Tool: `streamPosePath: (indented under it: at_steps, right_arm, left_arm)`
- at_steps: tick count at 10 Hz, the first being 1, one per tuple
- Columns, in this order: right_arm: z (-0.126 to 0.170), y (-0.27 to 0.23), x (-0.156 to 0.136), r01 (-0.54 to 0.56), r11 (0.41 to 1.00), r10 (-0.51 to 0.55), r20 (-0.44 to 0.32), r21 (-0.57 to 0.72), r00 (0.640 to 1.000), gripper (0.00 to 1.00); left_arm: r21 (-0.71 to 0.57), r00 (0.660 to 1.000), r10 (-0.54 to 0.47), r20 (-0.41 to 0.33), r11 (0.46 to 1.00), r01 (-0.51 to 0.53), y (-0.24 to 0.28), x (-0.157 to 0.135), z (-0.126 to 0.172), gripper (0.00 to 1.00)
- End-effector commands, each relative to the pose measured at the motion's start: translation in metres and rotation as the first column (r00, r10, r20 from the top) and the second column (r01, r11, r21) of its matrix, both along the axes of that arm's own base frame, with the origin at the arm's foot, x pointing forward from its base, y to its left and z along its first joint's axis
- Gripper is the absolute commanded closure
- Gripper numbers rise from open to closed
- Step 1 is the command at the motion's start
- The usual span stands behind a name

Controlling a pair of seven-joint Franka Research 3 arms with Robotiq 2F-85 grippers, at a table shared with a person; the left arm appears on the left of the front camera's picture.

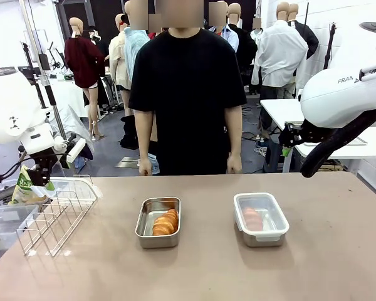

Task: Place the bread in airtight containers.
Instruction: Pick up one Airtight Container lid and hand it to the human.

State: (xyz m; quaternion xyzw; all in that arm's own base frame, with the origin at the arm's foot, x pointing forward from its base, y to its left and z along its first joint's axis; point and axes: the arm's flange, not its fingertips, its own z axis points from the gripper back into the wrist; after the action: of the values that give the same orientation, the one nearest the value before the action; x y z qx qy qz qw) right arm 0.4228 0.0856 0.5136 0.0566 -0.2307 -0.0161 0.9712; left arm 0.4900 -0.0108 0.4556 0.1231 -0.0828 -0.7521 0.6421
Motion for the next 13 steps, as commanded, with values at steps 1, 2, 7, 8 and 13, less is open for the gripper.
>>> streamPosePath:
  at_steps: [1,2,7,8,13]
  right_arm:
    - [-0.001,0.0,0.0,-0.001,1.0,0.001,-0.003,0.0,1.0,0.0]
    - [-0.001,0.0,0.0,-0.001,1.0,0.001,-0.003,0.0,1.0,0.0]
    - [-0.001,0.0,0.0,-0.001,1.0,0.001,-0.003,0.0,1.0,0.0]
    - [-0.001,0.0,0.0,-0.001,1.0,0.001,-0.003,0.0,1.0,0.0]
    - [-0.001,0.0,0.0,-0.001,1.0,0.001,-0.003,0.0,1.0,0.0]
  left_arm:
    - [-0.029,1.0,0.009,-0.011,1.0,-0.01,0.008,0.016,-0.008,0.0]
    - [-0.032,0.999,0.016,-0.037,0.999,-0.017,0.008,0.022,-0.015,0.0]
    - [-0.054,0.997,0.023,-0.071,0.998,-0.027,0.006,0.031,-0.028,0.57]
    - [-0.052,0.997,0.027,-0.078,0.998,-0.031,0.006,0.032,-0.029,0.75]
    - [-0.05,0.996,0.043,-0.084,0.998,-0.047,0.006,0.034,-0.028,1.0]
